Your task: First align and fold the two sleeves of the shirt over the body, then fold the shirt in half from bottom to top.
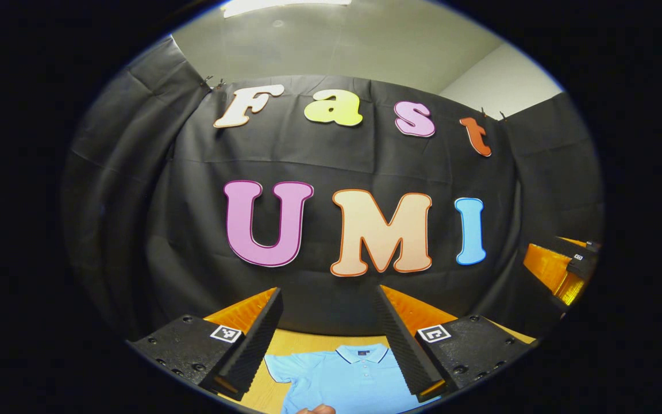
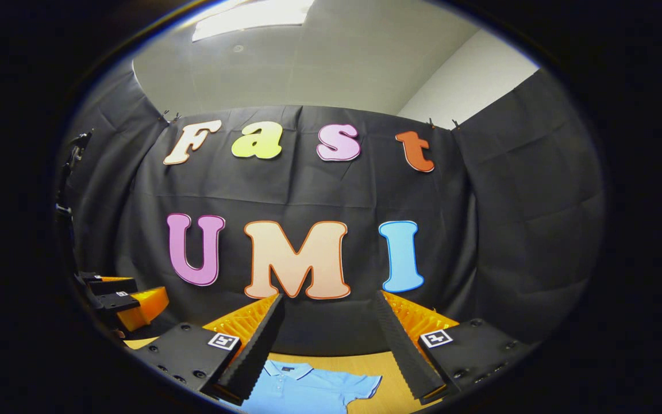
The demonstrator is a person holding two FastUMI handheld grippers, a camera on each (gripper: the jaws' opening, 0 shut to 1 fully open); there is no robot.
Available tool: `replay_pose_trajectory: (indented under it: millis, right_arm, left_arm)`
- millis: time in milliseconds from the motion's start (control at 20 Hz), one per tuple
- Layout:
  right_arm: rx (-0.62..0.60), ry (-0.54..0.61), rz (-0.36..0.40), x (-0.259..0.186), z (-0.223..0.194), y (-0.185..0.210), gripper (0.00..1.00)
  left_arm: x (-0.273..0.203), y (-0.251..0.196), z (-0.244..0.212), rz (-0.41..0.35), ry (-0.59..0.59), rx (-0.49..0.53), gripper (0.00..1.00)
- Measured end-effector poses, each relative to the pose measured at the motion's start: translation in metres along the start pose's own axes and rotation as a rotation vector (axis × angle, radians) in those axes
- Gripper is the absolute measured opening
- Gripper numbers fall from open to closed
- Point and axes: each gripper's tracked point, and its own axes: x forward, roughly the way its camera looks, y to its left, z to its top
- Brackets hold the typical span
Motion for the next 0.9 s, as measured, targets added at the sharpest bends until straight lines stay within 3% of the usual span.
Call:
replay_pose_trajectory:
  millis: [300,600,900]
  right_arm:
    - [-0.019,0.026,0.026,0.010,-0.017,0.002,0.96]
    - [-0.058,0.055,0.019,0.039,-0.044,-0.021,0.98]
    - [-0.113,0.118,0.004,0.080,-0.105,-0.049,0.98]
  left_arm:
    - [0.001,0.003,0.000,0.020,-0.004,0.008,0.94]
    - [-0.006,0.007,0.002,0.045,-0.007,0.022,0.95]
    - [-0.019,0.023,0.008,0.109,-0.010,0.051,0.94]
